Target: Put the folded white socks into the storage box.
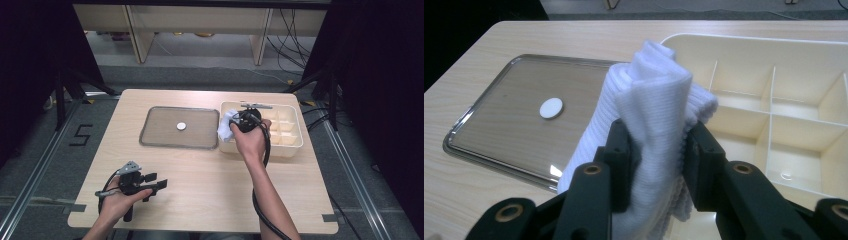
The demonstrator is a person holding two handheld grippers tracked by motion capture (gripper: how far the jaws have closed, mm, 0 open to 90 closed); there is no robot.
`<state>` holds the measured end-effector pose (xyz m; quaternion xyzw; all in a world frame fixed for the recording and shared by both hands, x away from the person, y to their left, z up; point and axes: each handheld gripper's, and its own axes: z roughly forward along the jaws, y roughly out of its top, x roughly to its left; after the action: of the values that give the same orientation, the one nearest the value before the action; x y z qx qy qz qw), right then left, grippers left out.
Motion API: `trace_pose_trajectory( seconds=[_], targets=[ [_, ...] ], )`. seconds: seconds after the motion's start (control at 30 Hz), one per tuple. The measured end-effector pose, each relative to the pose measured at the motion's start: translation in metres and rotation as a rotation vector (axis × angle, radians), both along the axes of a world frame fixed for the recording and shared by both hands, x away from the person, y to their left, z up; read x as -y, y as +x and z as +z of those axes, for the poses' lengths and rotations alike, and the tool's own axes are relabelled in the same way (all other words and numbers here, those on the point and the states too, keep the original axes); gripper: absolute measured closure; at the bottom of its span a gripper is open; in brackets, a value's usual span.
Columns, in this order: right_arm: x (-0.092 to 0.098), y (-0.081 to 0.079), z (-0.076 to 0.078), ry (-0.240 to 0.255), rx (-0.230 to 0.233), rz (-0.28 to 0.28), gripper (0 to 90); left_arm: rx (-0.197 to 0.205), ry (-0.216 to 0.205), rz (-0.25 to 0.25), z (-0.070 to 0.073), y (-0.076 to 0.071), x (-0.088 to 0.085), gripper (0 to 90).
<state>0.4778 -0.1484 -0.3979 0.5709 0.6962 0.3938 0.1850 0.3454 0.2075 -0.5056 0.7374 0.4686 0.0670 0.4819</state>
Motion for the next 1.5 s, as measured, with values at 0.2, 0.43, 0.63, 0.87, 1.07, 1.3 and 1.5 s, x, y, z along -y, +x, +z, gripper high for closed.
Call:
trace_pose_trajectory(
  seconds=[0.2,0.43,0.63,0.87,1.07,1.3,1.5],
  targets=[
    [0.0,0.003,-0.005,-0.002,-0.014,-0.015,68.5,0.001,-0.005,0.0,-0.001,0.0,-0.001,40.0],
    [-0.003,0.004,-0.007,0.0,-0.038,-0.039,68.5,-0.003,-0.003,-0.004,-0.002,0.002,0.002,40.1],
    [0.001,0.011,-0.011,-0.024,-0.045,-0.016,68.5,-0.005,0.001,-0.007,-0.002,0.001,0.003,40.1],
    [0.002,0.012,-0.011,-0.023,-0.038,-0.027,68.5,-0.002,-0.008,-0.016,-0.001,0.001,0.004,40.0],
    [0.006,0.012,-0.011,-0.052,-0.013,-0.018,68.5,0.003,-0.008,-0.022,0.0,0.0,0.006,40.0],
    [0.005,0.014,-0.015,-0.07,-0.027,-0.011,68.6,0.006,-0.006,-0.013,0.0,0.0,0.005,40.2],
    [0.001,0.017,-0.02,-0.069,-0.043,-0.011,68.5,0.003,-0.004,-0.021,-0.001,0.0,0.008,40.2]
  ],
)
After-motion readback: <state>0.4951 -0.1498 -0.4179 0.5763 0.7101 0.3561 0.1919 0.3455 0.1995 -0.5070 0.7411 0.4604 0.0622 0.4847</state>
